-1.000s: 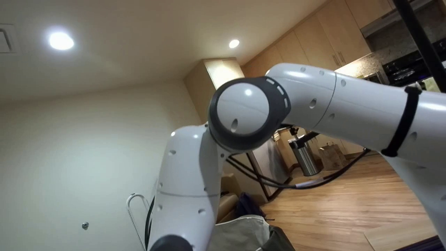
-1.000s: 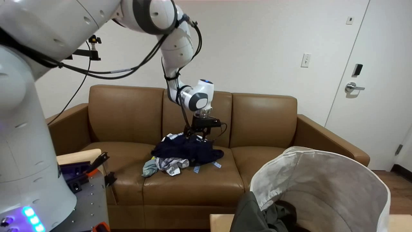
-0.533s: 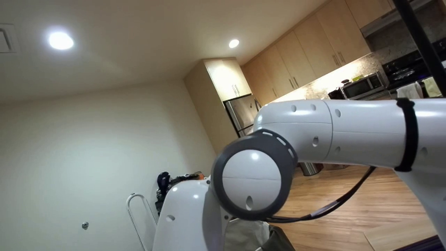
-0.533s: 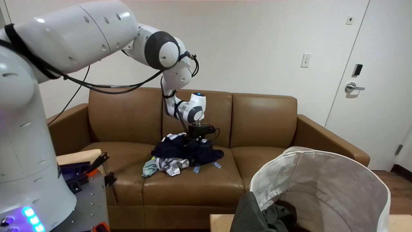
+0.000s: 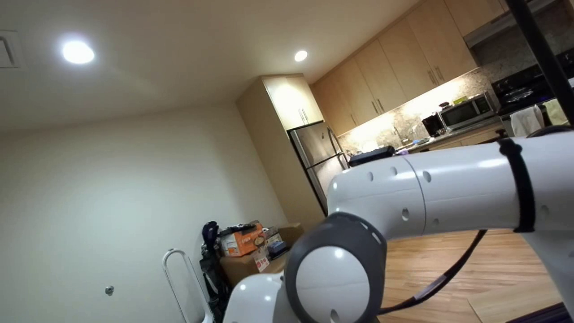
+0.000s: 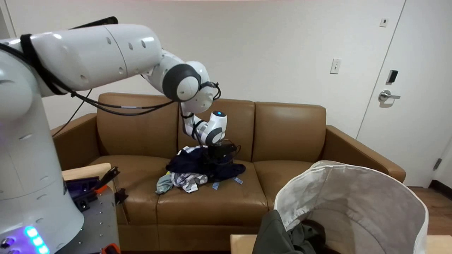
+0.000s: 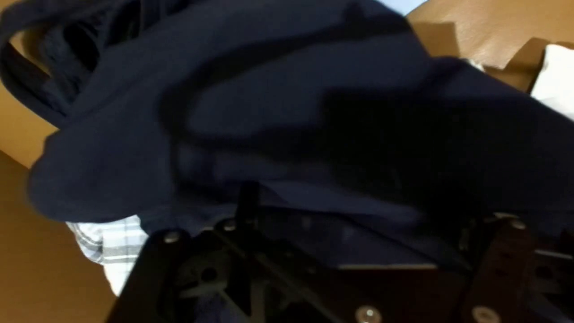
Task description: Put the blue piece of clothing into the washing basket.
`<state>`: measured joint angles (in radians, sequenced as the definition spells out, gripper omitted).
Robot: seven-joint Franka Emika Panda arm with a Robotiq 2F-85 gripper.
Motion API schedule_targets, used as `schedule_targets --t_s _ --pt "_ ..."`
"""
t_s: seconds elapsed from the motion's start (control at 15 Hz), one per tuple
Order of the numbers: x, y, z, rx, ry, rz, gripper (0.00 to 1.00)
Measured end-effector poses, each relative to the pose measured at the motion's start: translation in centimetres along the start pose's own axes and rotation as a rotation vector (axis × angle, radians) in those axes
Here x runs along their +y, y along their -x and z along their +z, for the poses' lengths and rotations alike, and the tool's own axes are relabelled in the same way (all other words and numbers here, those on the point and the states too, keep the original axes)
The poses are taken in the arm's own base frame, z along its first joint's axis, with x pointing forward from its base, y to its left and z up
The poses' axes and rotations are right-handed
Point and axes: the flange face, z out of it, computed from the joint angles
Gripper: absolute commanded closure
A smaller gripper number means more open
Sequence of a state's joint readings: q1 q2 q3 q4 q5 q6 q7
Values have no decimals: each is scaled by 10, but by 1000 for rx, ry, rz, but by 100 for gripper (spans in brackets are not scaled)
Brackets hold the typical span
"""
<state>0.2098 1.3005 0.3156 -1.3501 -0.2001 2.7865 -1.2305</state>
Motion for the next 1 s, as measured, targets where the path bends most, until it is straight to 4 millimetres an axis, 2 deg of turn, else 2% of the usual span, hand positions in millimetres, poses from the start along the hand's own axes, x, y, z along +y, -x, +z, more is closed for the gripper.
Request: schedule_targets --t_s 0.13,0.2,0.27,0.67,0.8,1.0 --pt "-9 5 35 41 -68 -53 33" --pt "-13 8 50 55 -104 -76 42" --pt "-15 11 60 77 -127 -94 47" --pt "-4 12 50 158 -204 -189 87" --pt "1 12 47 145 -230 -214 92" --pt "10 10 40 106 -257 -251 94"
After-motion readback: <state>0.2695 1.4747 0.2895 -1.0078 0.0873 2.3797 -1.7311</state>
